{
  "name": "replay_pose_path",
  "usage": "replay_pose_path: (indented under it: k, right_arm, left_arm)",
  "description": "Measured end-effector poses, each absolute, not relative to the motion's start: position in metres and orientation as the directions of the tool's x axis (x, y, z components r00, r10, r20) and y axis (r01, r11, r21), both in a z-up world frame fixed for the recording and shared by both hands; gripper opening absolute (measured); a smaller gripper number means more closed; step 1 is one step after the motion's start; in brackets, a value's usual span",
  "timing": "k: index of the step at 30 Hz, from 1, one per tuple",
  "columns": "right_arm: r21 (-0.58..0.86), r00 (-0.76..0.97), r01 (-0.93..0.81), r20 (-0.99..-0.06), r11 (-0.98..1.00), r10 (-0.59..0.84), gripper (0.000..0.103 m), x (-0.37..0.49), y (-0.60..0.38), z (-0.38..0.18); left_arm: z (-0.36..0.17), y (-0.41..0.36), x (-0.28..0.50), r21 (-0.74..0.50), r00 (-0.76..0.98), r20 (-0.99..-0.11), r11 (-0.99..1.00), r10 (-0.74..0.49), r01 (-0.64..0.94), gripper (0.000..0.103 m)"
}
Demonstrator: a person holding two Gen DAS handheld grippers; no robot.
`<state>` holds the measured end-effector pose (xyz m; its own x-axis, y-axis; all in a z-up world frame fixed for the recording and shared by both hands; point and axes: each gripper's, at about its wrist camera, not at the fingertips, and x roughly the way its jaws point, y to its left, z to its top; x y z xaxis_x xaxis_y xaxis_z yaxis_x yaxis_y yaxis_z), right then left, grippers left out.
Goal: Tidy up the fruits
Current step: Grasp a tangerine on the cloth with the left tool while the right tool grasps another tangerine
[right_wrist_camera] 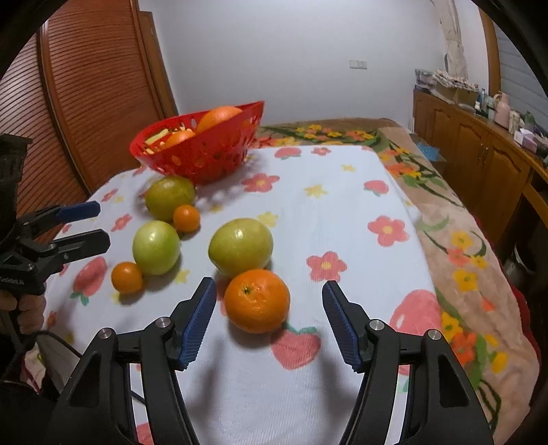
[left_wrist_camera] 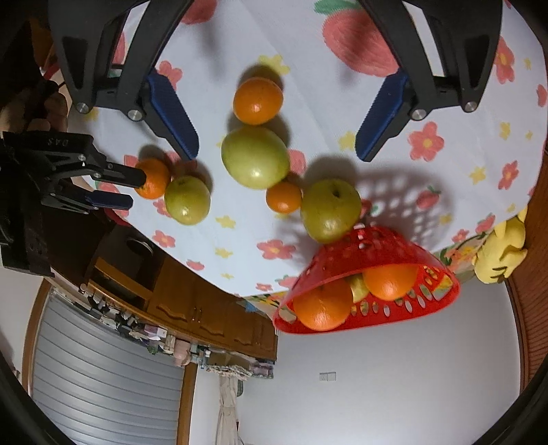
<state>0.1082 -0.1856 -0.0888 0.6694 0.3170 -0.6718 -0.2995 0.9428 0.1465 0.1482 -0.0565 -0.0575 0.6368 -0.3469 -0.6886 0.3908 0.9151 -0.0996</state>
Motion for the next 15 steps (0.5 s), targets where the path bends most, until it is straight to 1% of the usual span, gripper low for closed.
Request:
replay_pose_path:
  k: [4,6,7,9,11,13,15]
  right_arm:
    - [0.161,0.659,-0.306,-0.676,0.939,0.33,0.063,0.111,-0.183,-0.094]
    - [0.162,0.655,-0.308,-0.679,0.938,0.332,0.062,0.112,-0.182,-0.097]
    - [0.164,0.653,-0.308,-0.68,0.937,0.334,0.06,0.113,-0.181,-0.098]
    - [0.162,0.65,-0.311,-0.682,0.937,0.334,0.058,0.114,-0.179,-0.099]
    - [0.156,0.652,-0.312,-0.682,0.937,0.331,0.058,0.114,-0.178,-0.098]
    - [0.149,0.651,-0.313,-0.685,0.938,0.326,0.055,0.115,-0.177,-0.099]
    - [0.15,0.646,-0.317,-0.689,0.937,0.329,0.053,0.116,-0.176,-0.101]
  left_arm:
    - [-0.068,-0.055,0.148,-0.127,0.602,-0.711,0.908,-0.364,0.398,0.082]
    - [-0.072,-0.055,0.148,-0.137,0.588,-0.72,0.906,-0.369,0.4,0.08]
    - [-0.074,-0.055,0.147,-0.145,0.581,-0.722,0.904,-0.375,0.403,0.076]
    - [-0.077,-0.055,0.147,-0.154,0.569,-0.729,0.901,-0.381,0.405,0.072]
    - [-0.08,-0.055,0.145,-0.158,0.562,-0.733,0.9,-0.383,0.407,0.07]
    - [-0.083,-0.056,0.145,-0.161,0.556,-0.736,0.898,-0.386,0.41,0.064]
    - [-0.086,-0.055,0.144,-0.173,0.545,-0.741,0.895,-0.393,0.41,0.063]
